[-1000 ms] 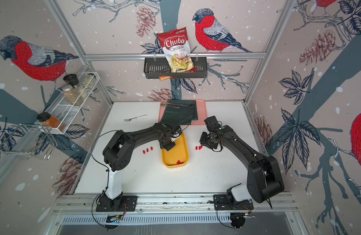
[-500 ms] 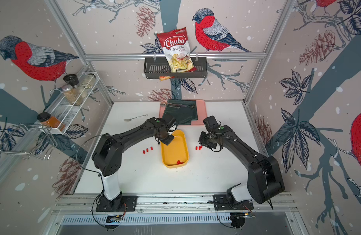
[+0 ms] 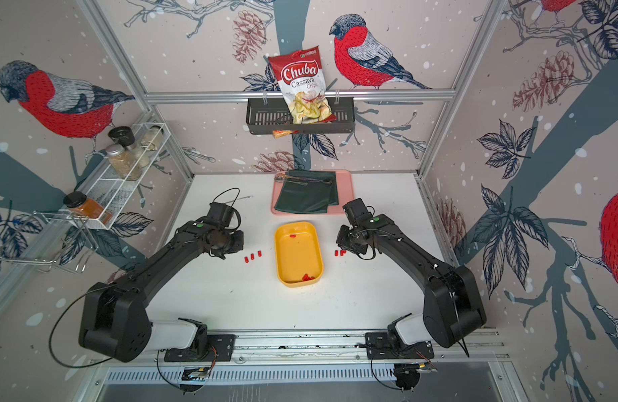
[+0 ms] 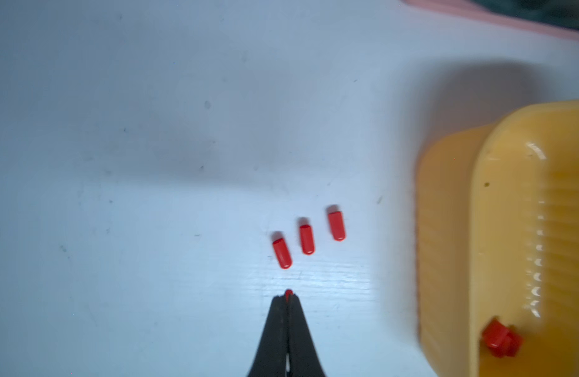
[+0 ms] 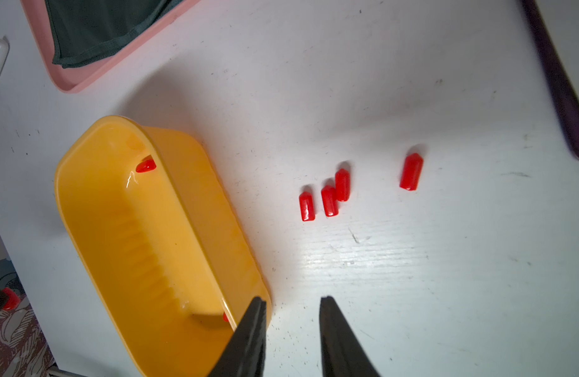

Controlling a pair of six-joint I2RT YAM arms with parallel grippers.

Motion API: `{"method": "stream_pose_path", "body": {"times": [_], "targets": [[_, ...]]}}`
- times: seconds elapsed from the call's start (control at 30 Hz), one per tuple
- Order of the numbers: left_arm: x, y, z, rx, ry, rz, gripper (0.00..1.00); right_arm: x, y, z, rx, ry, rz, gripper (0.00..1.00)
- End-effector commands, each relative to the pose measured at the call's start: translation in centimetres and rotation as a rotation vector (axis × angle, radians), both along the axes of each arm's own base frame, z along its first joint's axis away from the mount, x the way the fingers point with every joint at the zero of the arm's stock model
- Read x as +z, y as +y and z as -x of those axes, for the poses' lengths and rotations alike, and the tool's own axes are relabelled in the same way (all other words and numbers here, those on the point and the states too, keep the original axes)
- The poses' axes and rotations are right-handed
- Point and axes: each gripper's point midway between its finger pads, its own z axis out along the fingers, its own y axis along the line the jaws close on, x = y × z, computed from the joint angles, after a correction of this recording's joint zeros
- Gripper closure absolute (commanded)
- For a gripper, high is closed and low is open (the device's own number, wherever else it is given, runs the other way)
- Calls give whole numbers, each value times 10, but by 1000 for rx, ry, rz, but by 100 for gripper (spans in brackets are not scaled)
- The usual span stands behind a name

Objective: Take the screw protection sleeves out of the storage box
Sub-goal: Place the screw protection sleeve at the center of the board.

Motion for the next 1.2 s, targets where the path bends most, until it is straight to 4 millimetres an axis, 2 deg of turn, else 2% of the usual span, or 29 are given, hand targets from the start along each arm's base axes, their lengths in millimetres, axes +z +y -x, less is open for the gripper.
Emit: {"method": "stream_pose_path", "body": {"times": [0.0,0.23,0.63,0.77,1.17], "targets": [[-8,7,-2,46,-25,3,100,3,6,-4,-13,-17,-1,67],[-32,11,1,65,-2,-7,100,5,16,-1,2,-21,3,67],[-58,11,6,59,50,-17,98,6,15,4,-3,-23,12,67],[-66,12,8,64,61,-20,95,6,16,4,-3,-23,14,67],[-57,11,5,70,36,-7,80,3,20,5,3,-20,15,67]]}}
